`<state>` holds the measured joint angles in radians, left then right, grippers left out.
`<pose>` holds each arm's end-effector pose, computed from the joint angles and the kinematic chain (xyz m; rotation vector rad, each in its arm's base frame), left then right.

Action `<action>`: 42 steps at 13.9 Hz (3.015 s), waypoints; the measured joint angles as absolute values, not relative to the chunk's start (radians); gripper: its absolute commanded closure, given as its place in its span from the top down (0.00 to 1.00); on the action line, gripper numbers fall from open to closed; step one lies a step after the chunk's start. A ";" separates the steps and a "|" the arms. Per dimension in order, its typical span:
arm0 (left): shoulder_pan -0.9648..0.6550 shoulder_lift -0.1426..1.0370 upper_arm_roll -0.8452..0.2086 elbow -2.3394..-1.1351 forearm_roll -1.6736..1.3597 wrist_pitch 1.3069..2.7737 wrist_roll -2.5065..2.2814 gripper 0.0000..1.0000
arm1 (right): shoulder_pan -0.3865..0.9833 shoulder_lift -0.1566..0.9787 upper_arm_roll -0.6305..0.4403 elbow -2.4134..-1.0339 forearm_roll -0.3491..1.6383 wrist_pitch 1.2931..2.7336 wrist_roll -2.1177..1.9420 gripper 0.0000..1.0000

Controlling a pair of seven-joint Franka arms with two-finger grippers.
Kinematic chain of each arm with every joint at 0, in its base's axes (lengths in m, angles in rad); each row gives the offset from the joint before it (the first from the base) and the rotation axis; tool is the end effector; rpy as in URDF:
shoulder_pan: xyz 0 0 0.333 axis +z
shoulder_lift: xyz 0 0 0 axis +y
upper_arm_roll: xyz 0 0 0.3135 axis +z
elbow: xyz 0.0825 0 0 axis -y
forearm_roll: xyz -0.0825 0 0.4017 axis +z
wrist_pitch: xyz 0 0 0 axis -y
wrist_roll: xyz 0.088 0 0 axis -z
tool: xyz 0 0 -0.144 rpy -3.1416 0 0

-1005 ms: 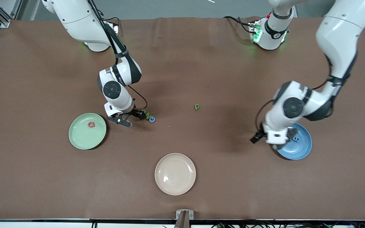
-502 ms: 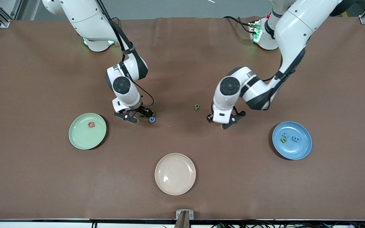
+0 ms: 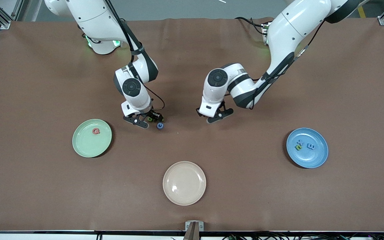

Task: Sort upper and lower case letters into plates

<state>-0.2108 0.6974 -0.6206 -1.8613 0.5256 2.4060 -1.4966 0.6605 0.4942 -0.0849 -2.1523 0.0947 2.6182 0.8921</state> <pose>0.4510 -0.4653 0.1480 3.0467 0.5934 -0.0319 0.4793 0.3067 0.1102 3.0698 -0.6056 -0.0354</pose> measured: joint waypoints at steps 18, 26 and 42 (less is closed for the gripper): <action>-0.096 0.648 -0.610 -1.830 0.567 2.366 -1.527 0.01 | 0.323 0.419 -0.111 -2.029 0.095 2.366 0.333 0.00; 0.241 0.545 -0.609 -1.826 0.567 2.296 -1.178 0.01 | 0.219 0.472 -0.107 -2.033 0.095 2.402 0.207 0.13; 0.545 0.627 -0.645 -1.729 0.568 2.198 -0.801 1.00 | 0.240 0.468 -0.084 -1.866 0.098 2.166 0.287 1.00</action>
